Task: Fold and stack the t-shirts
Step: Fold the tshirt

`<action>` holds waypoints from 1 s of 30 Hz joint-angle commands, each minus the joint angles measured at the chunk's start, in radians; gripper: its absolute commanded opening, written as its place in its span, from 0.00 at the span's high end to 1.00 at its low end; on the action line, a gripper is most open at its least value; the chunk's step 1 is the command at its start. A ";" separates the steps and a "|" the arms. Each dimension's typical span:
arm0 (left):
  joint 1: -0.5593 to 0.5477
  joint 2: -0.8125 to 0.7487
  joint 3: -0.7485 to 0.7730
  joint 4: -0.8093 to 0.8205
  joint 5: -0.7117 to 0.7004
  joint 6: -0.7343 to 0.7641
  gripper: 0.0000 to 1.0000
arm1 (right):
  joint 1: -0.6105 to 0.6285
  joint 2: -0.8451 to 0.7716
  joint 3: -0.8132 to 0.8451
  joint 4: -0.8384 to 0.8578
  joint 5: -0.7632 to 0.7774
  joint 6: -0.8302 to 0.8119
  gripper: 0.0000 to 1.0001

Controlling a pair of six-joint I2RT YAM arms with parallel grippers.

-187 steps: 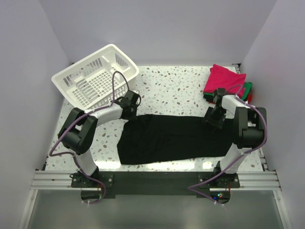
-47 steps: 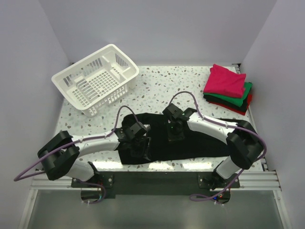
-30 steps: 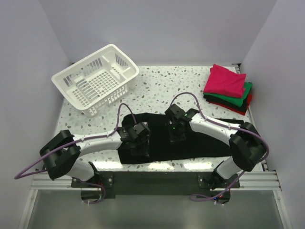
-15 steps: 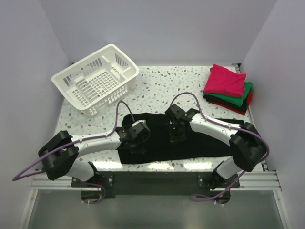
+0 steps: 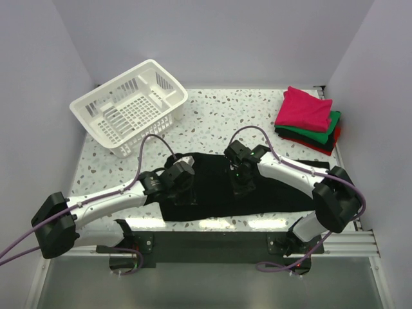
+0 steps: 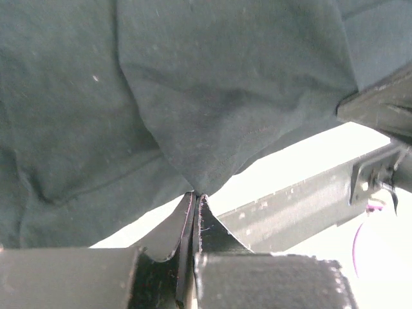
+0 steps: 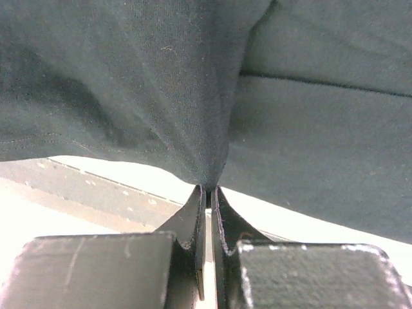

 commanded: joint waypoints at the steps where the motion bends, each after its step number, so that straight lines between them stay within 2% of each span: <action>1: -0.005 -0.014 0.046 -0.059 0.085 0.022 1.00 | -0.002 -0.019 0.034 -0.069 -0.051 -0.067 1.00; 6: -0.006 -0.025 0.050 -0.083 0.148 0.038 1.00 | -0.002 0.016 0.022 -0.073 -0.075 -0.086 1.00; 14: -0.014 -0.017 0.031 -0.010 0.280 0.039 1.00 | -0.002 0.058 0.004 -0.061 -0.074 -0.080 1.00; 15: -0.016 -0.014 0.029 0.004 0.294 0.041 0.97 | -0.002 0.061 0.004 -0.060 -0.066 -0.081 1.00; 16: -0.016 -0.015 0.029 0.018 0.311 0.039 0.88 | -0.002 0.068 0.004 -0.064 -0.062 -0.078 1.00; 17: -0.016 -0.020 0.034 0.018 0.312 0.041 0.76 | -0.002 0.072 0.005 -0.066 -0.058 -0.076 1.00; 18: -0.016 -0.024 0.056 0.007 0.305 0.051 0.55 | -0.003 0.075 0.005 -0.069 -0.051 -0.075 1.00; 19: -0.014 -0.037 0.076 -0.046 0.254 0.061 0.47 | -0.003 0.082 0.008 -0.076 -0.042 -0.075 1.00; 21: 0.027 -0.049 0.131 -0.124 0.173 0.108 0.40 | -0.002 0.085 0.011 -0.076 -0.037 -0.073 1.00; 23: 0.094 -0.067 0.144 -0.200 0.099 0.137 0.40 | -0.002 0.090 0.017 -0.078 -0.031 -0.073 1.00; 24: 0.169 -0.077 0.136 -0.203 0.079 0.154 0.40 | -0.002 0.093 0.020 -0.081 -0.026 -0.075 1.00; 27: 0.268 -0.107 0.124 -0.124 -0.028 0.167 0.40 | -0.003 0.101 0.034 -0.086 -0.017 -0.072 1.00; 30: 0.303 -0.046 0.145 -0.082 -0.125 0.176 0.36 | -0.002 0.118 0.053 -0.092 -0.005 -0.073 1.00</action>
